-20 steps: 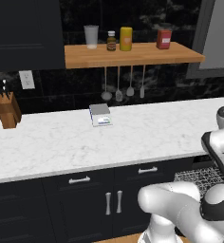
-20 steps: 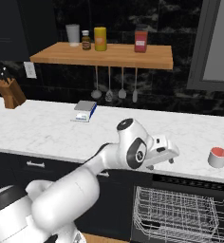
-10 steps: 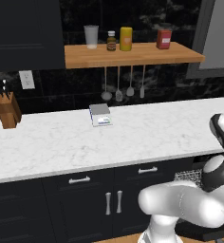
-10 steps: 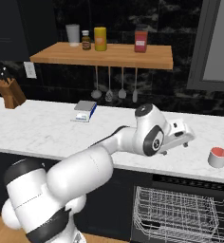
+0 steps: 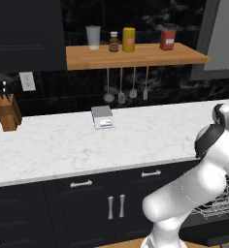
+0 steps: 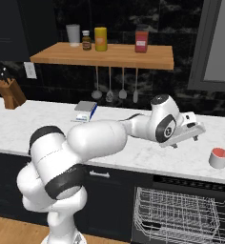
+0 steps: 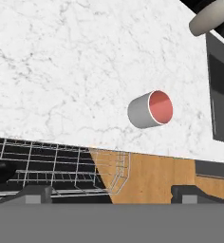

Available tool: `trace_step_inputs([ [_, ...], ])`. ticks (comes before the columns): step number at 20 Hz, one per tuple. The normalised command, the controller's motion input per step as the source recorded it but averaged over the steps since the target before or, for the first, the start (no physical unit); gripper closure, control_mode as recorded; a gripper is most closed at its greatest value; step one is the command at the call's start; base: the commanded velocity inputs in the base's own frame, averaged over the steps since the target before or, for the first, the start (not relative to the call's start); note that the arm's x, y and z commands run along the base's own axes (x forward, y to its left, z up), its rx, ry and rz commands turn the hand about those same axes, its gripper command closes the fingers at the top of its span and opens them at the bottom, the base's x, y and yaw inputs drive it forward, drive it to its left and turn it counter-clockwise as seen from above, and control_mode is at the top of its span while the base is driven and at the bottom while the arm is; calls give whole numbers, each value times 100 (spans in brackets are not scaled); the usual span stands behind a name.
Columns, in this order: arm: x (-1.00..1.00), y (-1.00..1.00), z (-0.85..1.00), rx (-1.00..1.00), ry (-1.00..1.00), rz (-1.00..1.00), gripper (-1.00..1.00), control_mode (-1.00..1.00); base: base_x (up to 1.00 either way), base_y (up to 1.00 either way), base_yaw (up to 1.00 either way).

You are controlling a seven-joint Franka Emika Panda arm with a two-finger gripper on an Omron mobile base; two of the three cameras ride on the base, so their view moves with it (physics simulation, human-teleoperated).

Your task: Pick up the cup and bowl from the counter, place them in the dishwasher, and close the dishwasher door.

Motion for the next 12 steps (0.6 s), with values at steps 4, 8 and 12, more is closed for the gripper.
trace_step_inputs([
  [4, 44, -40, -3, 1, 9, -7, -100, -100, 0, 0, 0],
  [8, 20, -34, -14, 3, 1, -1, -100, -100, 0, 0, 0],
  [12, 24, -51, -4, 21, 0, 0, -100, -100, 0, 0, 0],
])
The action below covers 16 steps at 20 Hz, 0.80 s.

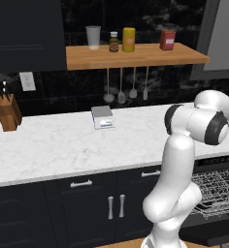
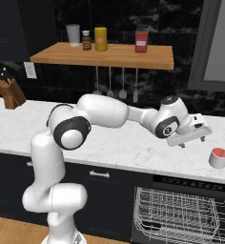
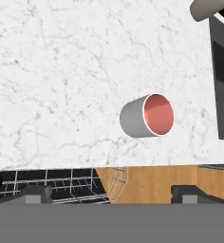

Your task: Pick up the cup and bowl from the counter, place them in the dishwasher, and close the dishwasher door.

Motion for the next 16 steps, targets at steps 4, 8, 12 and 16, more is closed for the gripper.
trace_step_inputs([
  [4, 22, -48, -3, 24, 0, 0, -100, -100, 0, 0, 0],
  [8, 21, -32, -4, 7, 0, 0, -100, -100, 0, 0, 0],
  [12, 27, -5, 0, 0, 1, 0, -100, -100, 0, 0, 0],
  [16, 17, 1, -3, 0, 0, 0, -100, -100, 0, 0, 0],
])
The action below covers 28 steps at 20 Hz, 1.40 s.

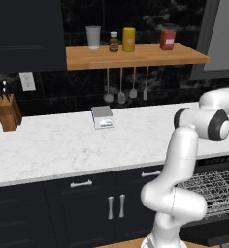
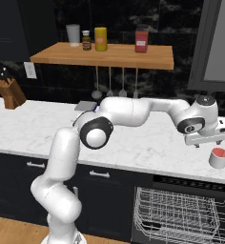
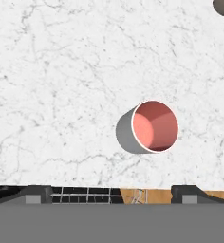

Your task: Pick up the cup and bowl from the counter, place them in the dishwasher, and close the dishwasher door.

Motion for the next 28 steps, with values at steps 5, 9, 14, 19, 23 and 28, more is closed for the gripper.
trace_step_inputs([
  [5, 14, 22, -24, -1, 0, 0, -100, -100, 0, 0, 0],
  [9, 23, 6, -34, -5, 0, 0, -100, -100, 0, 0, 0],
  [14, 19, 0, -6, 0, -2, 0, -100, -100, 0, 0, 0],
  [19, 4, 0, -27, -9, -1, -1, -100, -100, 0, 0, 0],
  [23, 1, -10, -9, -8, 5, -5, -100, -100, 0, 0, 0],
  [28, 9, -11, -2, -1, 2, -3, -100, -100, 0, 0, 0],
])
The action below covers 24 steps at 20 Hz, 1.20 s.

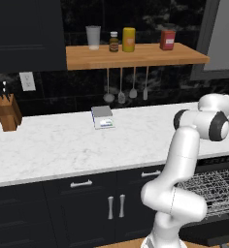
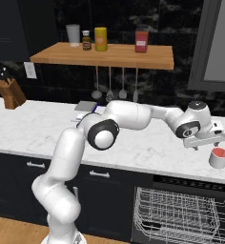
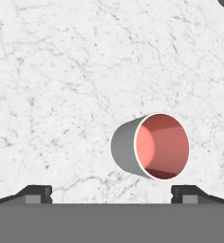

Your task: Pick up the cup and bowl from the counter, place them in the dishwasher, and close the dishwasher door.

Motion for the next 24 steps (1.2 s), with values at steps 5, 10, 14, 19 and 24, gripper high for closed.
trace_step_inputs([
  [5, 24, -15, -5, 0, 2, -1, -100, -100, 0, 0, 0],
  [10, 22, -21, -1, 0, 1, 0, -100, -100, 0, 0, 0],
  [14, 7, -25, -2, 0, 0, 0, -100, -100, 0, 0, 0],
  [19, 0, -14, -16, 0, 0, 0, -100, -100, 0, 0, 0],
  [24, 0, -1, -21, 0, 1, 0, -100, -100, 0, 0, 0],
])
